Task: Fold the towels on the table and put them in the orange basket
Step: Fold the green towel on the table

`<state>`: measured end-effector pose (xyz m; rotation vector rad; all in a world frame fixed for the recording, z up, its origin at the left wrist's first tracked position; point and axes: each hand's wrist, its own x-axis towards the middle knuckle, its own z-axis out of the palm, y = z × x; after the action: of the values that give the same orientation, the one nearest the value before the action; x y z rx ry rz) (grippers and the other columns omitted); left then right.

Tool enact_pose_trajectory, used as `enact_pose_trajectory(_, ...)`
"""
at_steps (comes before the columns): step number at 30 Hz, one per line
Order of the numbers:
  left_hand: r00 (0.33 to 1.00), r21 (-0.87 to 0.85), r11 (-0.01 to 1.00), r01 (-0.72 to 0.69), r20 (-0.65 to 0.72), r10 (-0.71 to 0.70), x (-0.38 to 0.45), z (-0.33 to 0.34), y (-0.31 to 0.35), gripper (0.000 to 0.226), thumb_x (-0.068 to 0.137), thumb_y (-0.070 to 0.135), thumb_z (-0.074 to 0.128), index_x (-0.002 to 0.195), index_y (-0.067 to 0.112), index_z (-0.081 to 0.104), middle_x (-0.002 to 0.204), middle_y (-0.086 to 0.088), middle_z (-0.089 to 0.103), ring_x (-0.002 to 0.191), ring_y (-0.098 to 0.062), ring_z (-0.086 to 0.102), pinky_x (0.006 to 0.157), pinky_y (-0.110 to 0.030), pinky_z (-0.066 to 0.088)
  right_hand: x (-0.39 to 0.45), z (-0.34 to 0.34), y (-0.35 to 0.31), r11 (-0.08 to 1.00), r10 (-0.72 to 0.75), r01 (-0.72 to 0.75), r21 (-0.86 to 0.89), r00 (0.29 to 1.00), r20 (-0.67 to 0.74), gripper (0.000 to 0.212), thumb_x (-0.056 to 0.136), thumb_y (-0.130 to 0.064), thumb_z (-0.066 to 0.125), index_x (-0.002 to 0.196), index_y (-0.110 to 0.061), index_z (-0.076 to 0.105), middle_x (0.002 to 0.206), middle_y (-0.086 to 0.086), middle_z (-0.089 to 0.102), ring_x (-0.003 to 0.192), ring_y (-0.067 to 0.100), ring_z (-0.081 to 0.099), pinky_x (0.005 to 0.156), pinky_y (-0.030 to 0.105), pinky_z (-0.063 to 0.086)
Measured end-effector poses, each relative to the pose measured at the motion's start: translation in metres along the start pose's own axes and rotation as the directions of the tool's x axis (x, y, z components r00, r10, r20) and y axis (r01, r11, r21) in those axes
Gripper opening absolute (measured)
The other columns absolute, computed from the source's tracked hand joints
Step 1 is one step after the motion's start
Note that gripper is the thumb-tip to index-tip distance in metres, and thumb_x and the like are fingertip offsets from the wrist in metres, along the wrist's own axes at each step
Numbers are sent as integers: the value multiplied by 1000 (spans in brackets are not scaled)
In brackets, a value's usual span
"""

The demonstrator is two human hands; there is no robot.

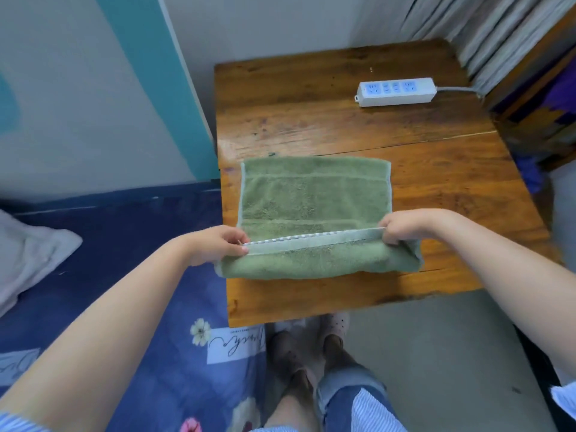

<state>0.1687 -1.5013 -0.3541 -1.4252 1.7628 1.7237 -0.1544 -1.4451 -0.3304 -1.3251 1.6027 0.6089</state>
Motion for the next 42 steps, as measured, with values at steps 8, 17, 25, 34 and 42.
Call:
enact_pose_trajectory(8,991,-100,992,79,113,-68,11,-14,1,15,92,15,51,79,15,58,80,1,58,74,-12,54,68,-22,44,19,10,20,944,52,-125,306,970,237,16,77,4,37,89,-4,43,71,9,44,55,24,46,48,24,36)
enact_pose_trajectory(17,842,90,988,-128,-516,156,60,-27,31,16,88,19,59,100,11,67,92,1,62,86,-12,52,75,-24,38,16,-8,70,797,-17,94,597,991,-133,18,90,-14,53,84,0,62,79,8,62,73,19,59,62,25,50)
enact_pose_trajectory(25,750,97,992,-77,-651,122,104,-16,49,23,91,10,52,110,4,65,118,-13,63,113,-26,54,84,-24,34,53,8,76,785,175,233,574,805,-567,14,92,-15,50,86,-5,58,77,7,55,70,20,48,55,25,32)
enact_pose_trajectory(34,745,264,961,84,-657,116,132,-19,43,25,92,20,52,111,11,65,107,-15,58,102,-33,53,81,-34,41,87,32,70,857,357,44,513,666,-655,23,94,-24,44,99,-3,53,70,4,52,62,21,45,47,25,27)
enact_pose_trajectory(42,661,129,979,158,-751,-8,113,9,28,51,92,32,47,136,10,35,131,-20,43,121,-34,42,94,-43,40,70,62,52,859,462,-121,497,600,-653,62,89,-38,48,136,-2,29,135,20,40,123,35,39,95,42,37)
